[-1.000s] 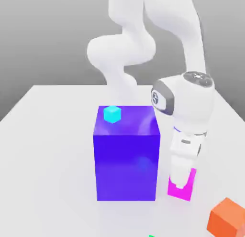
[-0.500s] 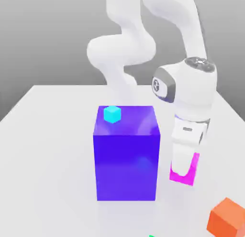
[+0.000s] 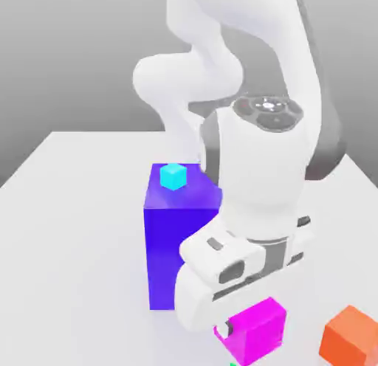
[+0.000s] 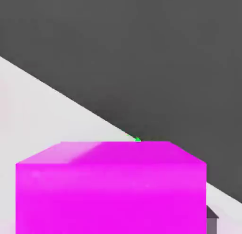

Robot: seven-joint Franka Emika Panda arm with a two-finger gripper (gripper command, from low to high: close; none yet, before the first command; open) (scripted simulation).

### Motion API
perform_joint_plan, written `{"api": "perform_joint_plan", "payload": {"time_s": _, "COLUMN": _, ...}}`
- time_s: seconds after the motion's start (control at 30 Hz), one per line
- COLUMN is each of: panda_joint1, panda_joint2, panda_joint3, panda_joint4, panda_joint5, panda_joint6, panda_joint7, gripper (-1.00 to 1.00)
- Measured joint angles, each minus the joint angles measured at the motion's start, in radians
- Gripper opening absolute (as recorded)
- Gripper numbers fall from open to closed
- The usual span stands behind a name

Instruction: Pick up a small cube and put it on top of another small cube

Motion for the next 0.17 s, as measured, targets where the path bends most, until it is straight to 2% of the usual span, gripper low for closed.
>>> {"api": "perform_joint_plan", "payload": {"time_s": 0.03, "panda_joint1": -0.005, "panda_joint2": 0.034, "panda_joint3": 0.005, "panda_joint4": 0.004, "panda_joint5": 0.007, "panda_joint6": 0.031, "panda_joint7": -0.004, "gripper": 1.0}}
{"api": "perform_joint_plan", "payload": {"time_s": 0.17, "panda_joint1": -0.005, "panda_joint2": 0.034, "panda_joint3": 0.005, "panda_joint4": 0.004, "panda_joint5": 0.007, "panda_joint6": 0.031, "panda_joint7": -0.004, "gripper": 1.0}}
